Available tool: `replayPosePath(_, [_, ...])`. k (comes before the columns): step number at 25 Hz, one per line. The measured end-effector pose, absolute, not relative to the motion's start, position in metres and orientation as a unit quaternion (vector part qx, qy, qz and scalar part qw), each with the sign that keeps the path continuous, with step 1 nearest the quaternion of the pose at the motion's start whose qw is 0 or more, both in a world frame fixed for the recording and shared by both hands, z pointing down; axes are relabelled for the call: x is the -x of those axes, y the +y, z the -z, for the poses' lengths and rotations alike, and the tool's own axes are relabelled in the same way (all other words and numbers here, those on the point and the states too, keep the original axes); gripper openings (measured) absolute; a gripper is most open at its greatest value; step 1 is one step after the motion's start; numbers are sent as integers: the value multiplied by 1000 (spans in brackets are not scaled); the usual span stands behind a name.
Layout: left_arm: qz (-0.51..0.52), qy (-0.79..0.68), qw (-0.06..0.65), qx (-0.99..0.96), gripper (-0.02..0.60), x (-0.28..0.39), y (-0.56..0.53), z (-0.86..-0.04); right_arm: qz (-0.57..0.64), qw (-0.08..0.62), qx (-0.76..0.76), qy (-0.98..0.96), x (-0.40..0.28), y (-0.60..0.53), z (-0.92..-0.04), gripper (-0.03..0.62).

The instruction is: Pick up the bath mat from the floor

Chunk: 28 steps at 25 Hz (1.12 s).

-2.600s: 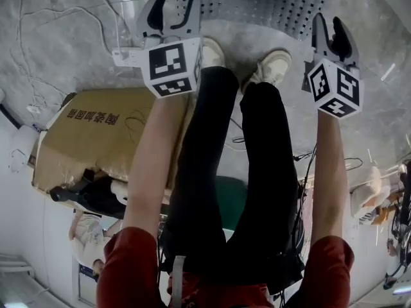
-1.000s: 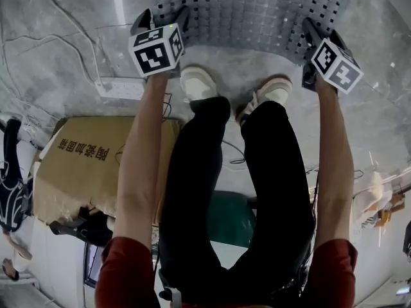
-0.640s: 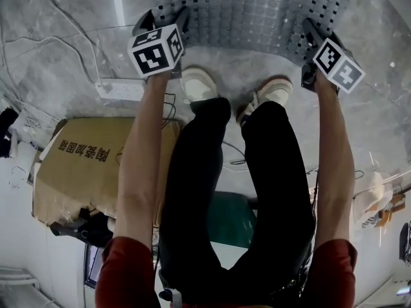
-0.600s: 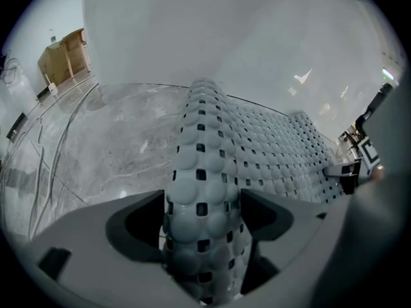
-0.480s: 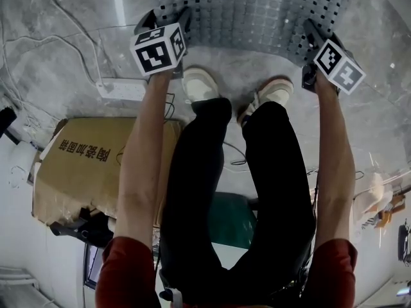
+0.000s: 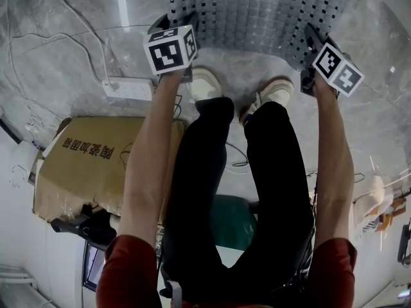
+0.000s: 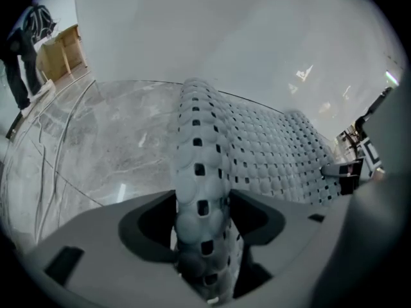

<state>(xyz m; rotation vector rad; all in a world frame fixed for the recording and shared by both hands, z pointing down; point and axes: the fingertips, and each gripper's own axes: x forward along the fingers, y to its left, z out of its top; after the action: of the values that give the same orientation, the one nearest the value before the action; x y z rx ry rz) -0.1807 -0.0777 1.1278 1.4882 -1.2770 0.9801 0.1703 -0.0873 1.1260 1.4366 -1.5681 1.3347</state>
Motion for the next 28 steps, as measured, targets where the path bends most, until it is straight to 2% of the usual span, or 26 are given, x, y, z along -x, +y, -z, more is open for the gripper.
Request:
replayPosePath(9, [-395,-497,487,-600,199,162,-68,-1095,-505,320,-529,-602,-153,-80,-1088,122])
replayPosePath(15, [-394,-491,492,-602,181,152,-61,-1057,-505,329,-520,-605,-140,-72,-1051,74])
replayPosePath(28, [-396,-476,504,-602,152,141,-44,-939,-457,371,-498,-637,-124,-53,-927,58])
